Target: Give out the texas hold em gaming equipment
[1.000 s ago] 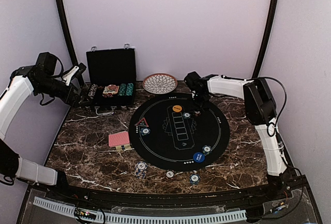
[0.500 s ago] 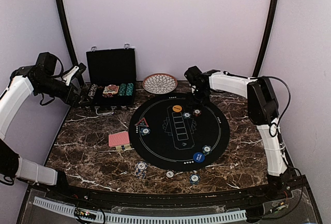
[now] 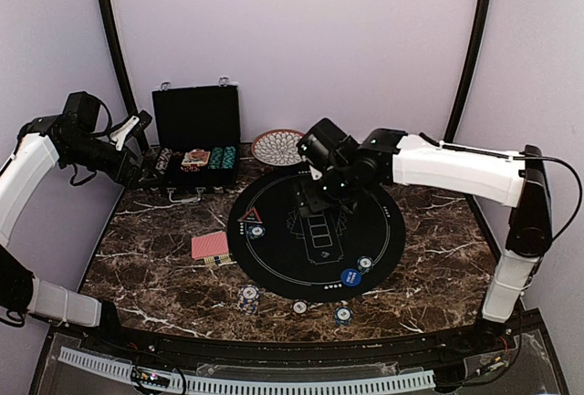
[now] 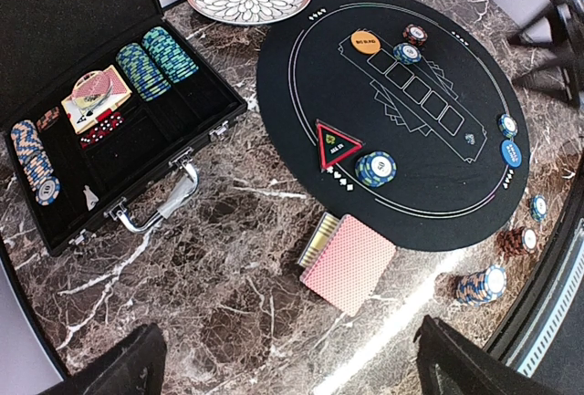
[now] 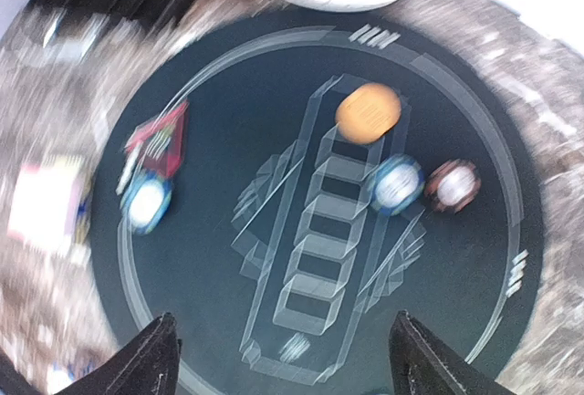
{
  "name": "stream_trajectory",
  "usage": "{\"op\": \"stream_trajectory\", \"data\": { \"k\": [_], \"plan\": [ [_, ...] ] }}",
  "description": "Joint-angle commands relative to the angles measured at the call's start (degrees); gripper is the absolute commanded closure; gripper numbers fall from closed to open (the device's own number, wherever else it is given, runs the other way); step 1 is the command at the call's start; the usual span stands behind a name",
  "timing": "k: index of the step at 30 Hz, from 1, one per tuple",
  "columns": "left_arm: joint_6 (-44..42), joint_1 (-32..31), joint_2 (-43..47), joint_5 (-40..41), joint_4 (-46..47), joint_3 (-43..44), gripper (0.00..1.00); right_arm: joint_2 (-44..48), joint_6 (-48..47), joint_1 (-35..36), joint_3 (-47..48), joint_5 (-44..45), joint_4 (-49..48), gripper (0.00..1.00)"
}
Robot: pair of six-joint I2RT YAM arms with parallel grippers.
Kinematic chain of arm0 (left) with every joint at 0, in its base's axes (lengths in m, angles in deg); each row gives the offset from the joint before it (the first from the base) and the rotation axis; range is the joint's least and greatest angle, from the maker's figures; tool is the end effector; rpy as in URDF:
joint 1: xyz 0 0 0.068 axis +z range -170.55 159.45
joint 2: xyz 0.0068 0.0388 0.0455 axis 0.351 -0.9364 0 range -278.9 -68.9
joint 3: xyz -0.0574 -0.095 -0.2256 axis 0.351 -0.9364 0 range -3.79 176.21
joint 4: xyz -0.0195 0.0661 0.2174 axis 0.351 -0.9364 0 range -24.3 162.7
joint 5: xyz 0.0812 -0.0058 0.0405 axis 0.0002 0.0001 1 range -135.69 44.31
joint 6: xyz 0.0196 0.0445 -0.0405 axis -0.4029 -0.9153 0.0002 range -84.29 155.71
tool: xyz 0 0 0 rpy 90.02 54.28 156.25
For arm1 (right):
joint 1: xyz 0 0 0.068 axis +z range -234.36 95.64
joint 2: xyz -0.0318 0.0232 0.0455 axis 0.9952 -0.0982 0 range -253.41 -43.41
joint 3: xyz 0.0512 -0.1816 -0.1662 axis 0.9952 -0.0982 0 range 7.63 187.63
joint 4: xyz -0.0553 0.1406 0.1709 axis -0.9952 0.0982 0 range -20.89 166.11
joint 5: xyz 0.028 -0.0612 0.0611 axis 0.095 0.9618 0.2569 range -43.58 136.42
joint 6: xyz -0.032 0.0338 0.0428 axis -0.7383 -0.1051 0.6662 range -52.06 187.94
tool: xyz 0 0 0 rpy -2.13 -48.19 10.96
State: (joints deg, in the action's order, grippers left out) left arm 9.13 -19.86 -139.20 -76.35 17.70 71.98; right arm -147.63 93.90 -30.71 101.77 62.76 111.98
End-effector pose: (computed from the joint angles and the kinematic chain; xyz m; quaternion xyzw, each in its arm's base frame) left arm 0.2163 -0.0223 0.3327 0.2919 0.8614 -0.1625 0.3826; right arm 0.2293 0.2886 0.2742 -0.1809 0.9221 0.0978 0.3279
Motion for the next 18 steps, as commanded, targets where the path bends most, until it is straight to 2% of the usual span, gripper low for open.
{"op": "stream_trajectory", "data": {
  "k": [1, 7, 18],
  "plan": [
    [-0.4, -0.2, 0.8, -0.8, -1.0, 1.3, 0.01, 1.7, 4.2, 8.5, -6.9, 0.7, 1.6, 0.20],
    [-0.4, -0.2, 0.6, -1.1, -0.9, 1.2, 0.01, 0.7, 7.3, 18.7, -8.7, -0.2, 5.2, 0.18],
    [-0.6, -0.2, 0.7, -0.8, -1.3, 0.9, 0.01, -2.1, 5.6, 24.3, -10.4, -8.0, 5.6, 0.16]
  ]
}}
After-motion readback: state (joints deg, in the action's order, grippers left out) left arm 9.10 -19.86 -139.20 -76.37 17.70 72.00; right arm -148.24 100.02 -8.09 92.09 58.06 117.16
